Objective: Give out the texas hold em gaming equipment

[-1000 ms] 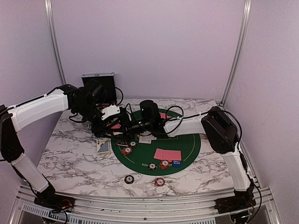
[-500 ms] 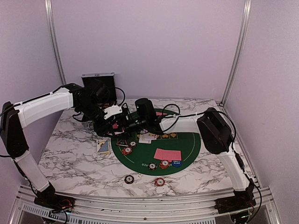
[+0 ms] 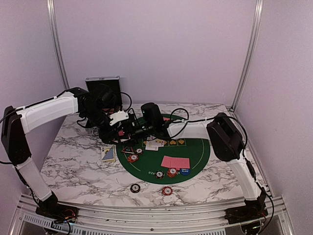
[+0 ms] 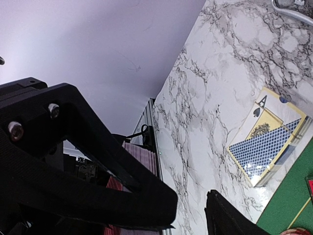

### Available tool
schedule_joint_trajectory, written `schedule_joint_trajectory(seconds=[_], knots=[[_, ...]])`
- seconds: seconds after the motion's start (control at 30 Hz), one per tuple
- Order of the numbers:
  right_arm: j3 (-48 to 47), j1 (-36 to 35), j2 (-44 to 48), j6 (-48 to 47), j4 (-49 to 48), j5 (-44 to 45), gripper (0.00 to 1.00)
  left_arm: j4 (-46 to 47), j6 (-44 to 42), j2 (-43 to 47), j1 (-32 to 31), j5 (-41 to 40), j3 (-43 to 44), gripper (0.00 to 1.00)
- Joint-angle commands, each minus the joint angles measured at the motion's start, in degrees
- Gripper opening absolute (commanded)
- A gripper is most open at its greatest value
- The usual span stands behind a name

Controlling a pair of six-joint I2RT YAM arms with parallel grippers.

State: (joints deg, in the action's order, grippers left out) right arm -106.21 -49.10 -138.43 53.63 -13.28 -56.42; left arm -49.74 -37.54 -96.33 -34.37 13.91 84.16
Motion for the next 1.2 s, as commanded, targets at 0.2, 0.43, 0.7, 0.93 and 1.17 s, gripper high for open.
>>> schedule_joint_trajectory(seconds=[0.2, 0.43, 0.7, 0.93, 1.17], knots=[[1.0, -0.2, 0.5, -4.7, 6.1, -0.1, 0.69, 3.2, 0.7, 0.8, -0.6, 3.2, 3.7, 0.0], [4.0, 0.6, 2.6, -3.8, 4.3, -0.1, 0.66, 3.2, 0.3, 1.4, -0.6, 2.4, 2.6, 0.0], [7.7, 0.8, 4.2, -2.1, 1.5, -0.2, 0.63, 3.2, -0.1, 2.7, -0.6, 1.9, 1.4, 0.0], [10.2, 2.2, 5.9, -1.7, 1.1, 0.2, 0.59, 3.2, -0.7, 3.7, -0.6, 1.1, -0.6, 0.0], [10.5, 3.0, 7.7, -3.7, 3.8, 0.6, 0.6, 3.2, -1.3, 4.4, -0.6, 0.3, -1.8, 0.0]])
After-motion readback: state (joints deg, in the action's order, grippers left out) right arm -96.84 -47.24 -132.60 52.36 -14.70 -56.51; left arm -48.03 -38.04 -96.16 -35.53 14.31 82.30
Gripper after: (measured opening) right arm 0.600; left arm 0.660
